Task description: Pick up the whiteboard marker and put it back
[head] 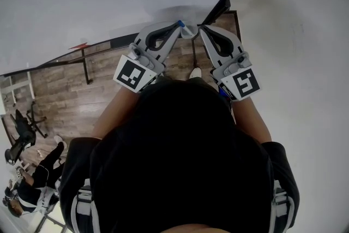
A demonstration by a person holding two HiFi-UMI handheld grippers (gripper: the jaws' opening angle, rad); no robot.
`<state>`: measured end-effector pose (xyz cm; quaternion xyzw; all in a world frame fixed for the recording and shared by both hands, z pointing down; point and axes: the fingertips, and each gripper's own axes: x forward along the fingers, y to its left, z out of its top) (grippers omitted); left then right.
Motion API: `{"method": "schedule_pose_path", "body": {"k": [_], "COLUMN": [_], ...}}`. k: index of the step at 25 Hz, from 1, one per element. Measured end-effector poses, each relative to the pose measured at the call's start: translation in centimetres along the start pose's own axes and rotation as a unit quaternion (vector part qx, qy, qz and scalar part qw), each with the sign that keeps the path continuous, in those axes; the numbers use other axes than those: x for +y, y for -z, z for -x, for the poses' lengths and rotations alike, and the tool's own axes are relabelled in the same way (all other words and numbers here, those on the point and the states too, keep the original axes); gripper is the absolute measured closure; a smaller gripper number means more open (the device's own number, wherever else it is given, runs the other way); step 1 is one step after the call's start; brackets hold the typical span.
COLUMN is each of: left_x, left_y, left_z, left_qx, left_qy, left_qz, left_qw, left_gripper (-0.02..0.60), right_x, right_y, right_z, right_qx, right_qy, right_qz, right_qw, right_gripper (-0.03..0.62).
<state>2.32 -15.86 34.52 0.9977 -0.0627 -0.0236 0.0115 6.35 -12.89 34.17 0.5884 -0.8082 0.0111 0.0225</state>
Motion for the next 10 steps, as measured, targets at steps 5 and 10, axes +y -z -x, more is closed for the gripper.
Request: {"method": "schedule_pose_path", "body": {"k": [5, 10], "left_x": [-0.19, -0.61], "left_y": [0.34, -0.36], "left_z": [0.01, -0.07], "left_qx": [0.003, -0.009], "left_qy": [-0.001, 0.005], "left_qz": [0.003, 0.002], "left_qw": [1.0, 0.9999], "left_gripper": [0.578, 0.578], "right_x": [-0.1, 0.03], "right_y": [0.24, -0.03], "right_z": [0.23, 0.3], "right_qx": [0.003, 0.004], "right_qy": [0.0, -0.006], "right_qz": [-0.005, -0.002], "right_qw": [1.0, 1.0], "right_gripper": [0.592, 0.593]}}
